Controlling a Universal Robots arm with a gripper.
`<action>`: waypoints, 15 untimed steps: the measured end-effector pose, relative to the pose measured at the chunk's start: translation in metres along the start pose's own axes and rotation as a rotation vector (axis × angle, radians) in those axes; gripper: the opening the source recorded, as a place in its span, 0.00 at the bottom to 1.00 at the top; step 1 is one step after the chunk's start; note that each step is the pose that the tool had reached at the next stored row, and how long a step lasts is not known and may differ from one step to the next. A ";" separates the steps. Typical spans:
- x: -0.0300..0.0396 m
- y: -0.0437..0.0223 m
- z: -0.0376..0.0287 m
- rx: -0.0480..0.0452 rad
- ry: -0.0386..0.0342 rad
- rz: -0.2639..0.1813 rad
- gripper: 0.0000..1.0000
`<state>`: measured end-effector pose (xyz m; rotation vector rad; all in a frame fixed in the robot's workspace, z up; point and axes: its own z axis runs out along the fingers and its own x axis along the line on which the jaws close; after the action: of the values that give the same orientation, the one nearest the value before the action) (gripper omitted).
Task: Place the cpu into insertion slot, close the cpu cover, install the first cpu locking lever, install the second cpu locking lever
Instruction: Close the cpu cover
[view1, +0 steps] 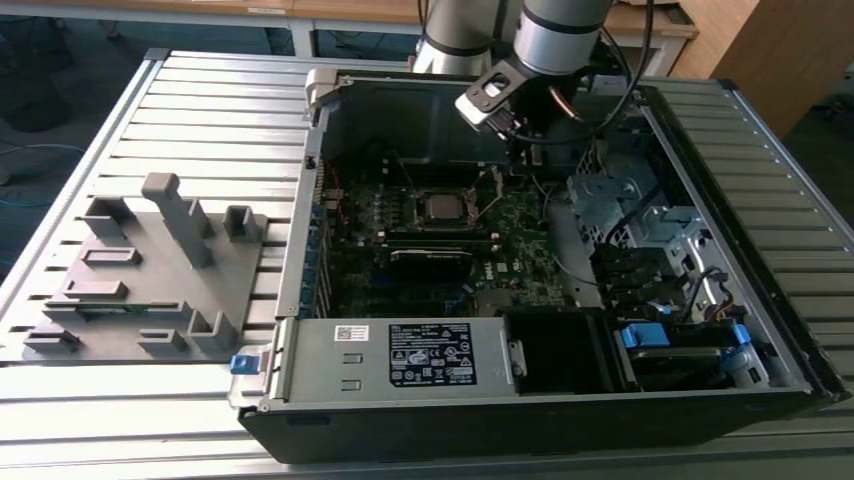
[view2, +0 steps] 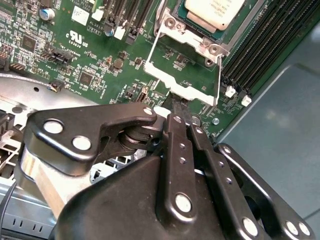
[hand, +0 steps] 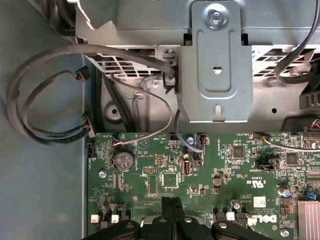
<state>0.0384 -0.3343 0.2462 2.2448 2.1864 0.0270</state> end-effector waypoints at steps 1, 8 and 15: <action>0.0000 -0.0004 0.0000 0.0000 0.0001 0.000 0.10; -0.0001 -0.0027 0.0000 0.0000 0.0000 0.000 0.10; -0.0001 -0.0047 0.0001 0.0000 0.0001 0.000 0.10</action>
<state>0.0337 -0.3343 0.2461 2.2448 2.1865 0.0271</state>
